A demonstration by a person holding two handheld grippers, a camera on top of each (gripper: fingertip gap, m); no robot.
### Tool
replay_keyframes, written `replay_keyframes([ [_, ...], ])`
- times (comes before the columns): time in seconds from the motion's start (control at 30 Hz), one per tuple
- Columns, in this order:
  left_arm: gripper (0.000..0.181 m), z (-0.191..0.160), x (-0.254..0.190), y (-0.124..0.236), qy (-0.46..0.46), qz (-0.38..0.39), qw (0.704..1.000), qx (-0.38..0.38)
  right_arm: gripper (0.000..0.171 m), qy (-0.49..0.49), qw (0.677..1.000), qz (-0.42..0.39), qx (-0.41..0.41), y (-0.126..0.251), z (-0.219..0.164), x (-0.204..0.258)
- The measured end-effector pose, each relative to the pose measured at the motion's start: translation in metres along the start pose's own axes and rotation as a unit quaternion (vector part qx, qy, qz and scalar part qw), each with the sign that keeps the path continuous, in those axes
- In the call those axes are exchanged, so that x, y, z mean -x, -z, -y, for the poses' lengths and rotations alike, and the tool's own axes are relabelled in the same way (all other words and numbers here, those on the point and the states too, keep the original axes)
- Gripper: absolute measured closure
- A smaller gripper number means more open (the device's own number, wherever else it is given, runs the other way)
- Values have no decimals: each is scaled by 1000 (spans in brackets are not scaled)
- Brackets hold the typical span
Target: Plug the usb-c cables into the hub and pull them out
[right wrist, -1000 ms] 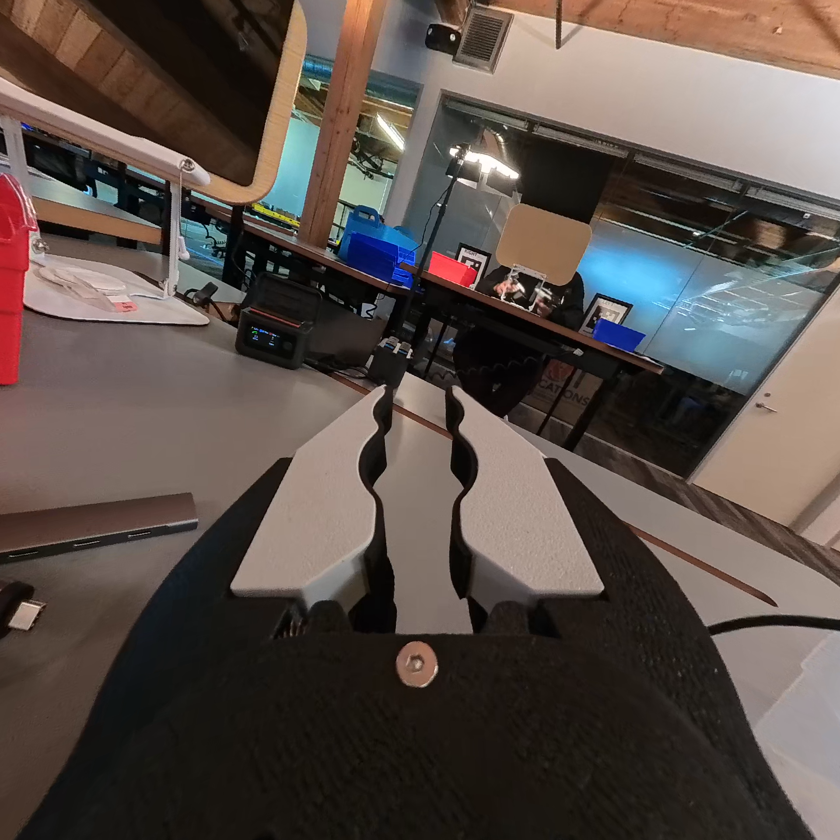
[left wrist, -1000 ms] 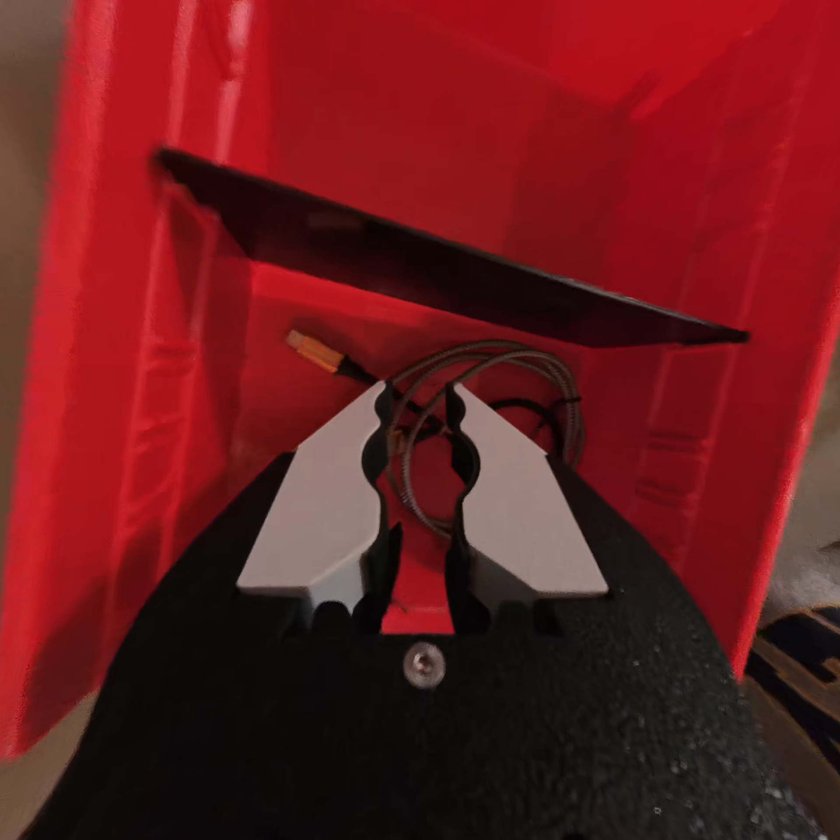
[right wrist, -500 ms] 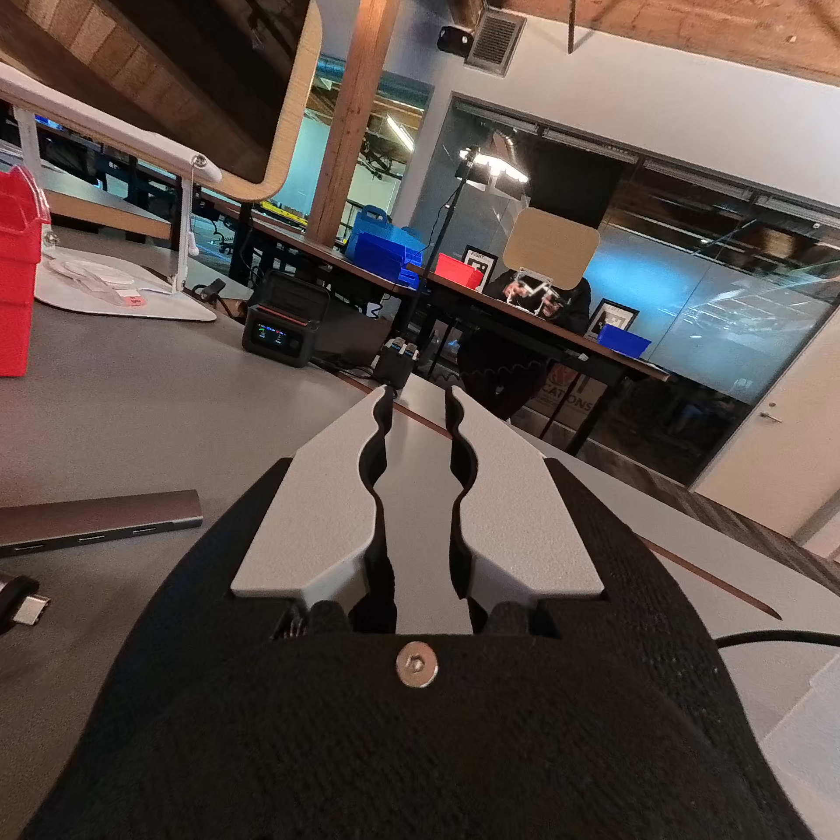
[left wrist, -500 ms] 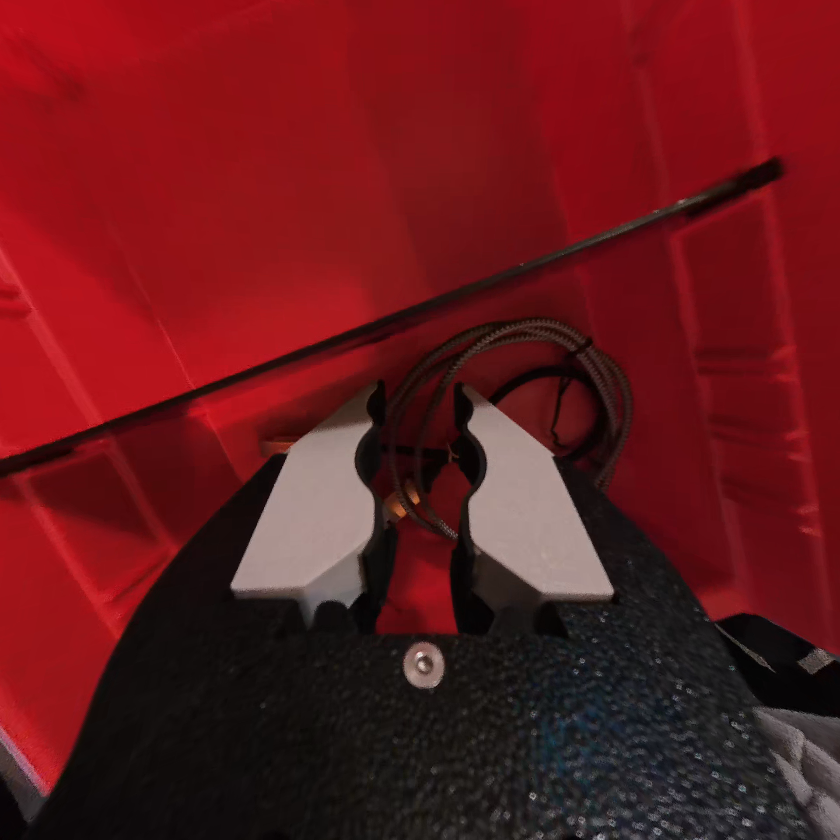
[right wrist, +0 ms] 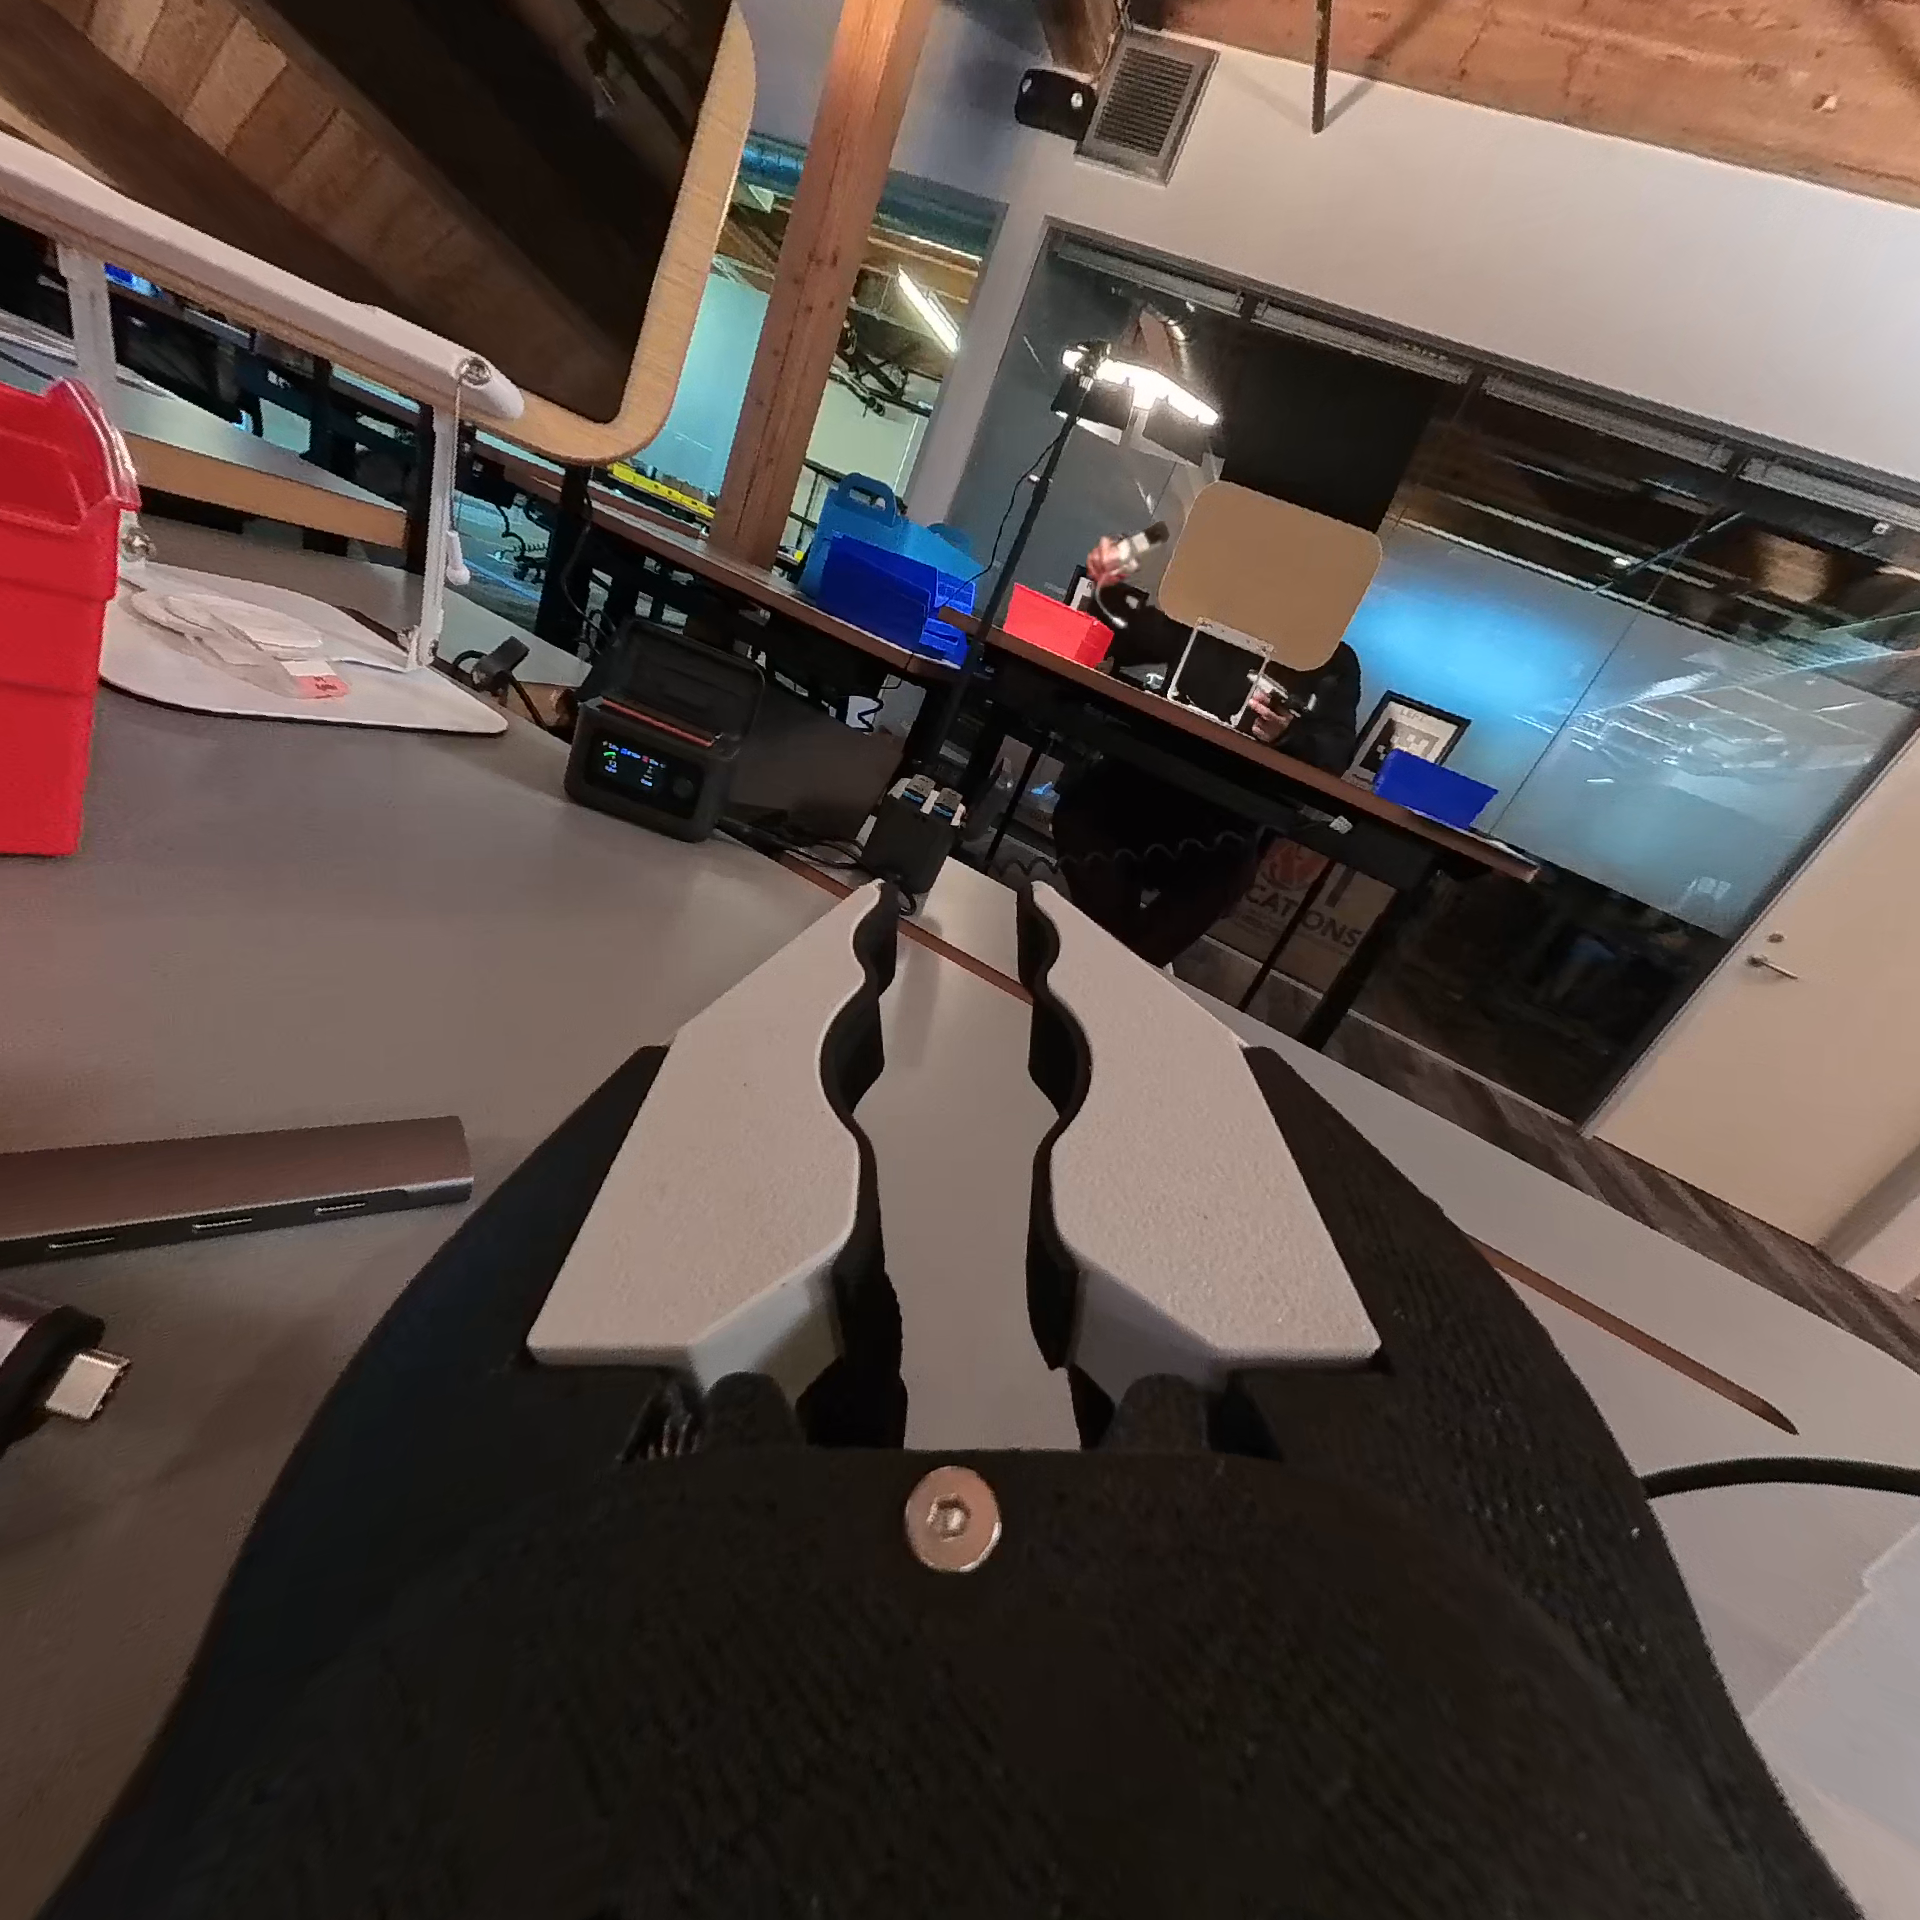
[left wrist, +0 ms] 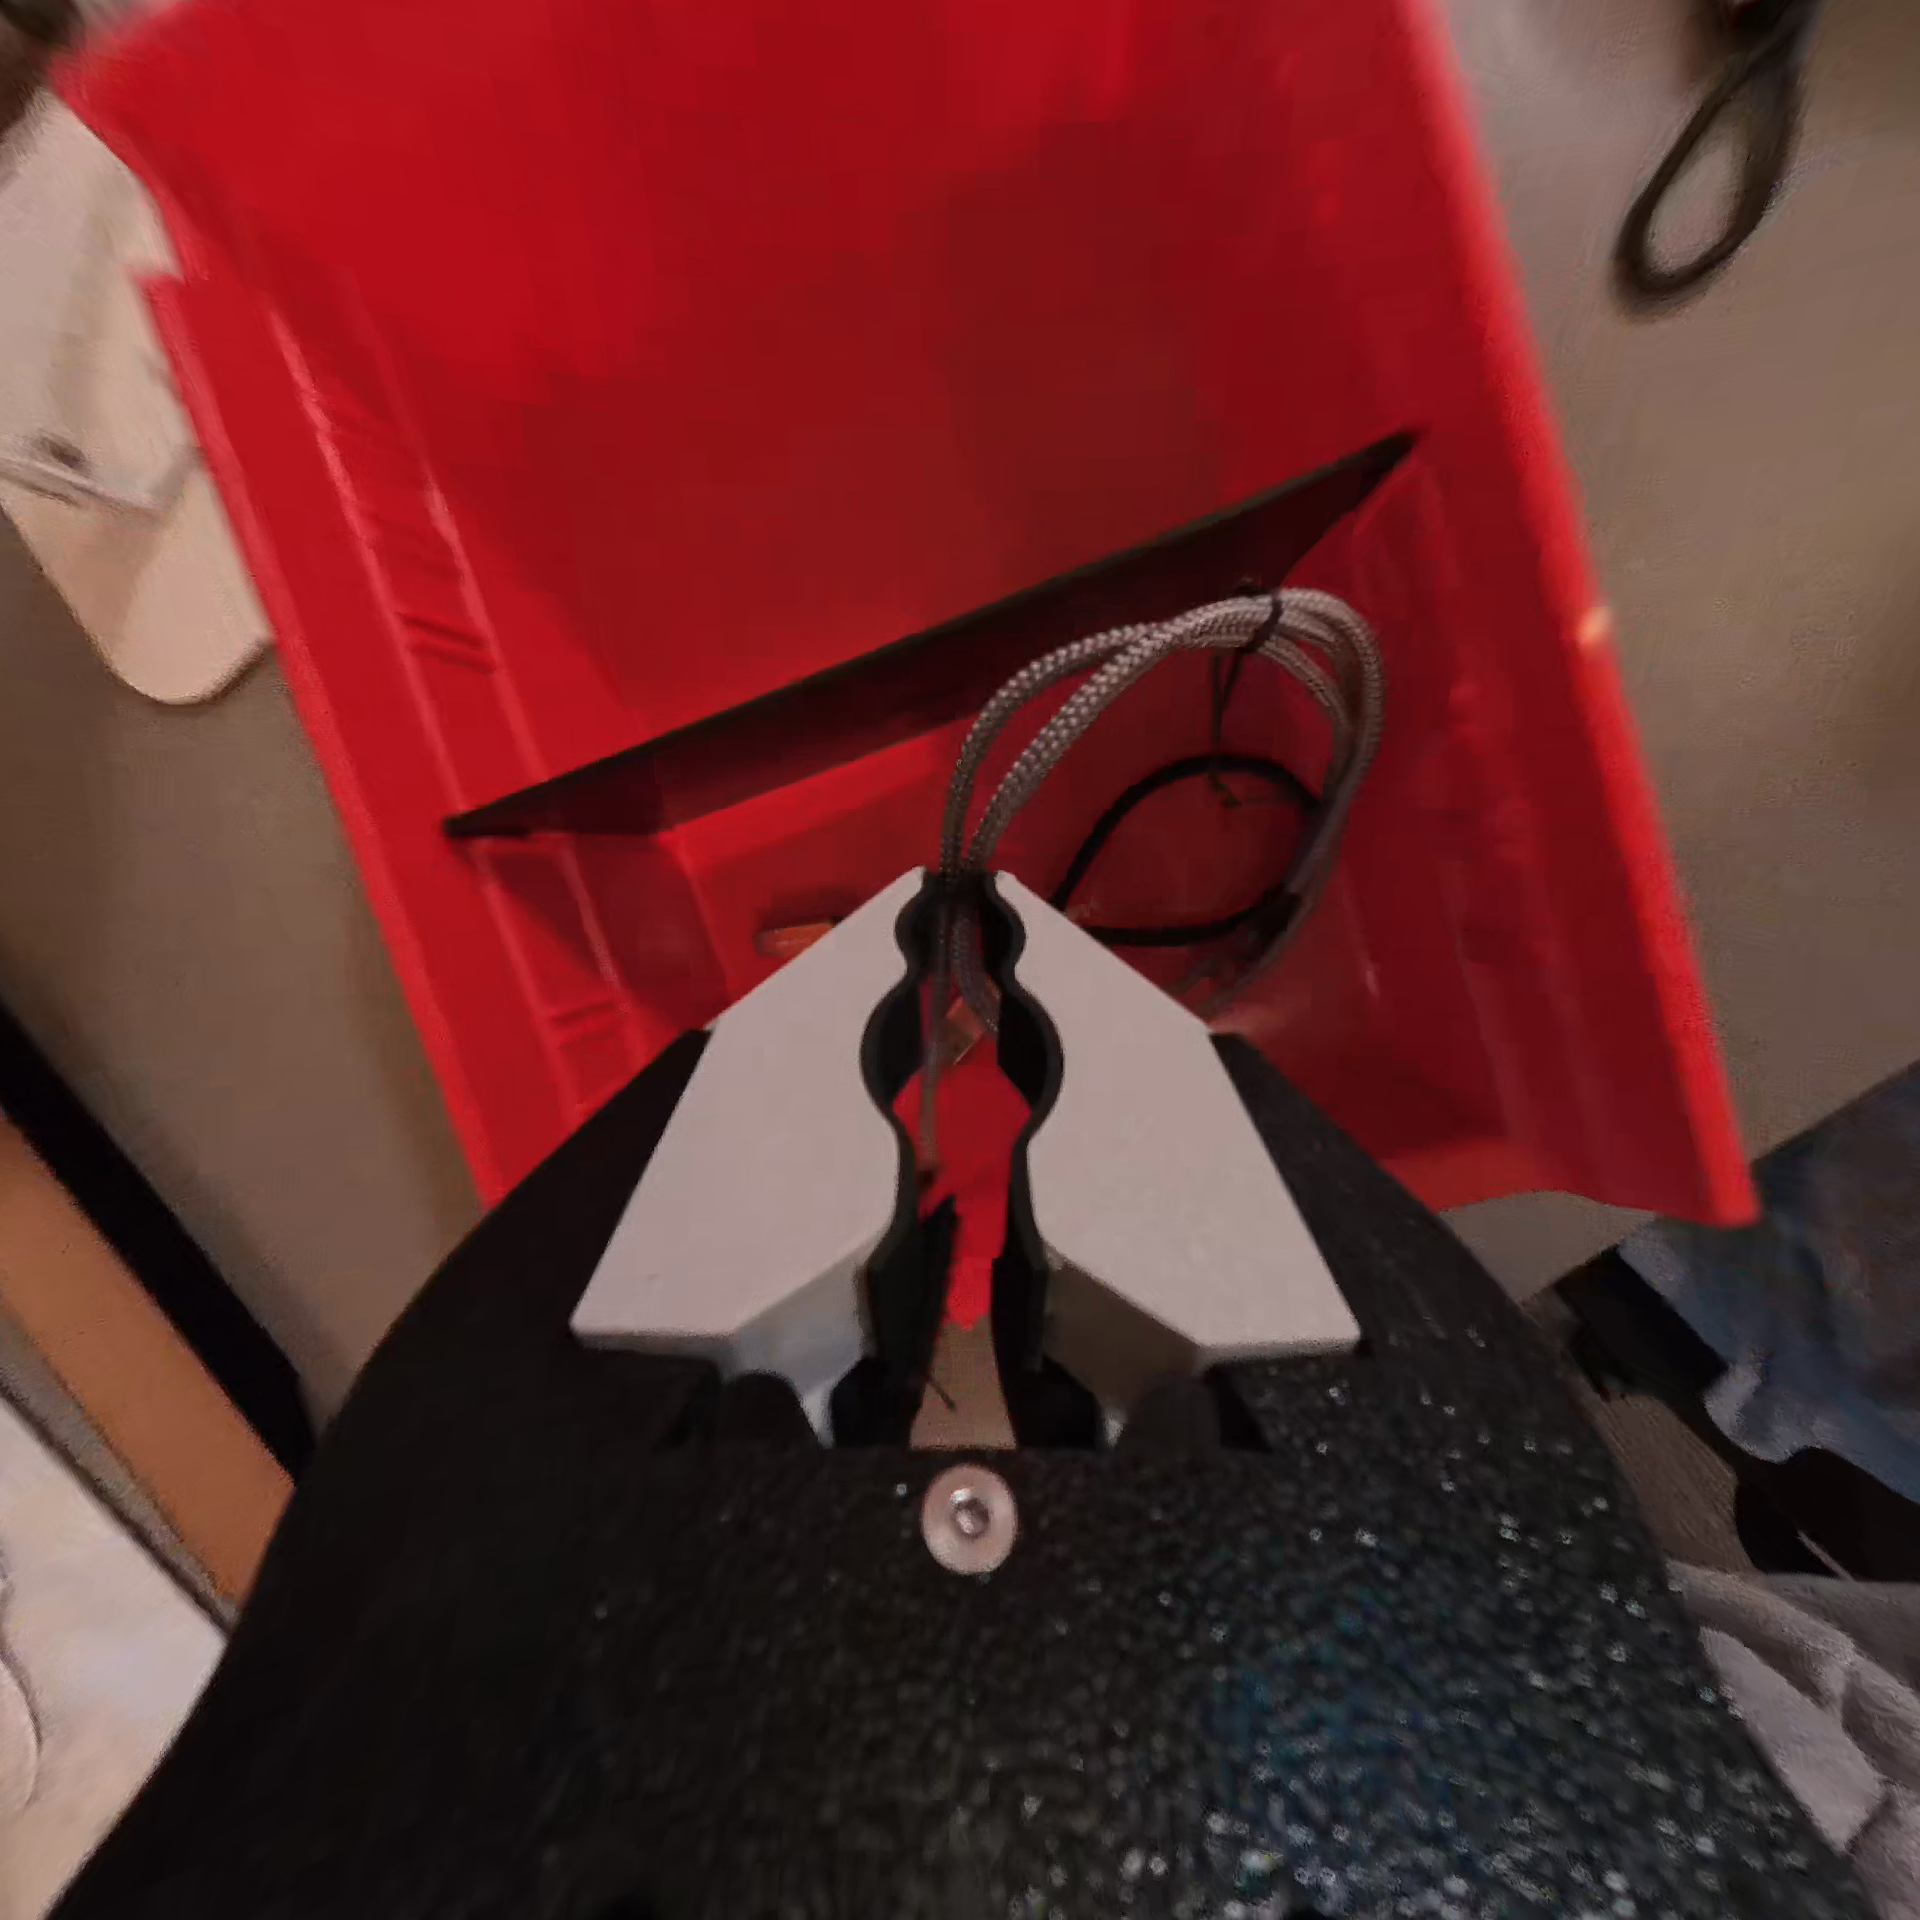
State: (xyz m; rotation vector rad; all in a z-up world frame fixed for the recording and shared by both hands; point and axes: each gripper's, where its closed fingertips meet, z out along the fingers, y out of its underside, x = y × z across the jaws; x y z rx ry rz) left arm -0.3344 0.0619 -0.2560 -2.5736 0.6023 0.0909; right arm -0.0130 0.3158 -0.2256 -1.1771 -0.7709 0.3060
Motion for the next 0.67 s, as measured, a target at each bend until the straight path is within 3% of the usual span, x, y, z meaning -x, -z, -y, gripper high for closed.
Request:
replay_keyframes([
  [0.03,176,6,2,13,-1,15,1000,-15,149,-1,1000,0,-1,0,0,0],
  [0.27,176,60,9,111,-43,164,980,-108,149,-3,1000,-2,-2,0,1,-1],
  [0.4,176,116,-19,154,-56,176,957,-223,150,-4,1000,-1,-2,1,1,-1],
  [0.53,176,154,-77,144,-81,67,959,-264,150,-7,1000,-1,-3,1,1,-1],
  [0.67,176,169,-130,91,-99,-30,968,-229,150,-7,1000,0,-3,1,1,-1],
])
